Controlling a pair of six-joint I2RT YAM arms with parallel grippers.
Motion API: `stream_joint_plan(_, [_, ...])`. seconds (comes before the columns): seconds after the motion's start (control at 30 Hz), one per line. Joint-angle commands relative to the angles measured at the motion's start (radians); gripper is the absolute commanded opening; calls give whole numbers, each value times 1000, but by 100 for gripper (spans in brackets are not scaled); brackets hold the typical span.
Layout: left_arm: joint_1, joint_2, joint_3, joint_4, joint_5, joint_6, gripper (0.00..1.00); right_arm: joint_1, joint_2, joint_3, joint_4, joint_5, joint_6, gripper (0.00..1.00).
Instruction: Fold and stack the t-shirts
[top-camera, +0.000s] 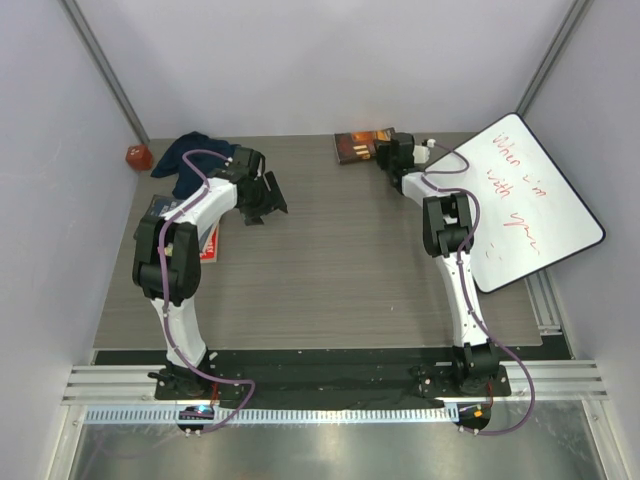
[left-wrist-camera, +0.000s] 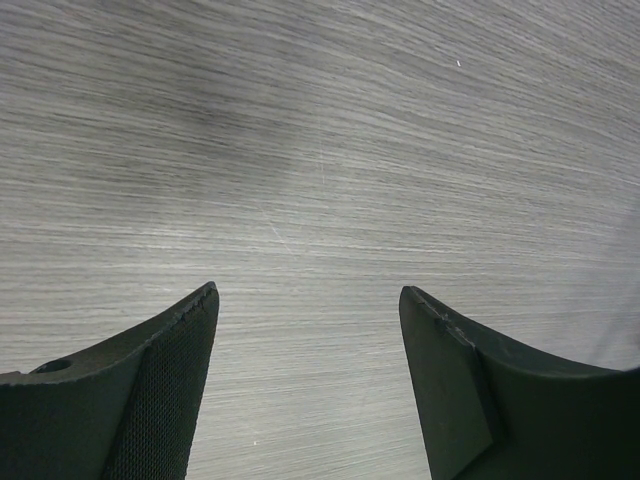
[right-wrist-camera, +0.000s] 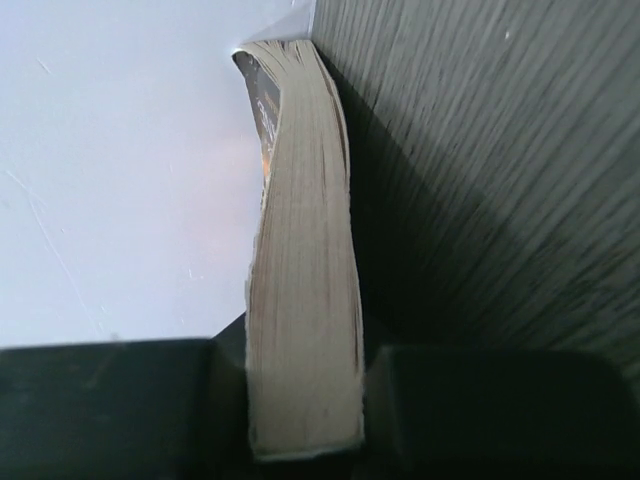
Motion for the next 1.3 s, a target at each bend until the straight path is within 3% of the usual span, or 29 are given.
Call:
stream_joint_plan(0.0, [5,-6,-2,6,10,10,73,0,8,-21,-41,-42,-43,1])
stream_joint_plan(0.2, [5,-39,-26,11,-20,-4,73,12,-25,-96,1,-214,-80,1])
stream_joint_plan(0.4, [6,-131,-45,18,-90,-31,74,51,-219,-356,100,-314,-201,1])
stream_joint_plan(0.67, [16,-333,-147,17,-279,-90,75,146,-286,-386,94,-694,-355,1])
stream_joint_plan(0.8, [33,-375,-183,-6,-271,-94,76,205,-329,-441,99,-703,-419,1])
stream_joint_plan(0.9, [39,-387,-212,-37,-291,-107,75,255,-346,-475,232,-763,-367,1])
stream_joint_plan(1.07, [62,-470,-265,-28,-326,-110,75,293,-372,-600,643,-751,-42,1])
stream_joint_plan(1.27, [109,-565,-319,-34,-368,-134,75,362,-368,-562,739,-668,41,1])
